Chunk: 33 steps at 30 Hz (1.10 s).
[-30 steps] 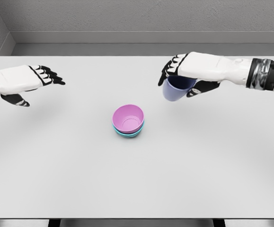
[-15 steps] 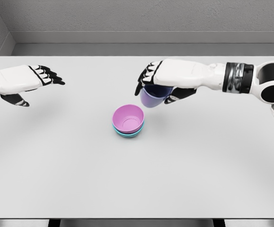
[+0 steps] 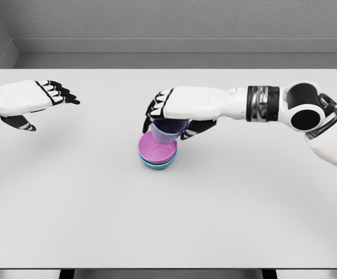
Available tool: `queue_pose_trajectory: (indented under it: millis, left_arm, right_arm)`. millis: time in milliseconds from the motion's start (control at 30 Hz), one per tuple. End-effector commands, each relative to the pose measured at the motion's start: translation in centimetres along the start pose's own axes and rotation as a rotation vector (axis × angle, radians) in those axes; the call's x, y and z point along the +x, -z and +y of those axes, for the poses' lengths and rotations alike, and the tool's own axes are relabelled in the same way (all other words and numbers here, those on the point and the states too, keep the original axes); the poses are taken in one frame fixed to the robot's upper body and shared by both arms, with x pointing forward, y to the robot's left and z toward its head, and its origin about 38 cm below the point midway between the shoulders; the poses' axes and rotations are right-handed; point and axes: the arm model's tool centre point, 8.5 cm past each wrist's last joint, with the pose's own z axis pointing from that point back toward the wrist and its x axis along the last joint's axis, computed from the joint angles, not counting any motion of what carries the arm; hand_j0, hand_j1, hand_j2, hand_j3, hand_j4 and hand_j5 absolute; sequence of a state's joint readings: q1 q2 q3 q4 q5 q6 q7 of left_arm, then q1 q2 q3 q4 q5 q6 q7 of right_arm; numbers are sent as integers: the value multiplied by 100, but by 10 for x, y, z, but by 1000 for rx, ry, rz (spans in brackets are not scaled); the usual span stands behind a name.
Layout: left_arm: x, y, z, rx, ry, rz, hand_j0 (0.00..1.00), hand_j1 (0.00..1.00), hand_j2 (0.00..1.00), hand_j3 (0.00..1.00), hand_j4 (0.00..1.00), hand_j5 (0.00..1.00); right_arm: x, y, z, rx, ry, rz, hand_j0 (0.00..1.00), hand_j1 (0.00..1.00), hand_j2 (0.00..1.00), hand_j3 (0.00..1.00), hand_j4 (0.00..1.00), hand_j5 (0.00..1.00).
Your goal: Stacking bowl and cup with both arms
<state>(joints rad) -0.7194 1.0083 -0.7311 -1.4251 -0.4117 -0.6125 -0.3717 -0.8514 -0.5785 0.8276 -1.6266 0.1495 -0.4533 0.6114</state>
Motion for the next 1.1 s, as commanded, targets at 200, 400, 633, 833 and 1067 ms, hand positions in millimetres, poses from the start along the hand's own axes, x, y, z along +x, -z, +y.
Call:
queue_pose_trajectory:
  millis: [200, 400, 633, 833, 1067]
  left_arm:
    - [0, -1, 1, 4, -4, 1, 100, 100, 100, 100, 100, 100]
    - [0, 0, 1, 4, -5, 0, 100, 100, 100, 100, 100, 100]
    - [0, 0, 1, 4, -5, 0, 100, 100, 100, 100, 100, 100]
    - [0, 0, 1, 4, -5, 0, 100, 100, 100, 100, 100, 100]
    - [0, 0, 1, 4, -5, 0, 100, 100, 100, 100, 100, 100]
  right_arm:
    - [1, 18, 10, 26, 24, -22, 69, 69, 69, 69, 69, 69]
    - [-3, 24, 16, 44, 34, -19, 69, 69, 69, 69, 69, 69]
    - [-8, 29, 26, 70, 46, -8, 71, 71, 71, 71, 71, 71]
    - [-7, 29, 25, 68, 47, -8, 100, 100, 100, 100, 100, 100]
    - [3, 0, -28, -46, -70, -4, 100, 100, 100, 100, 100, 100]
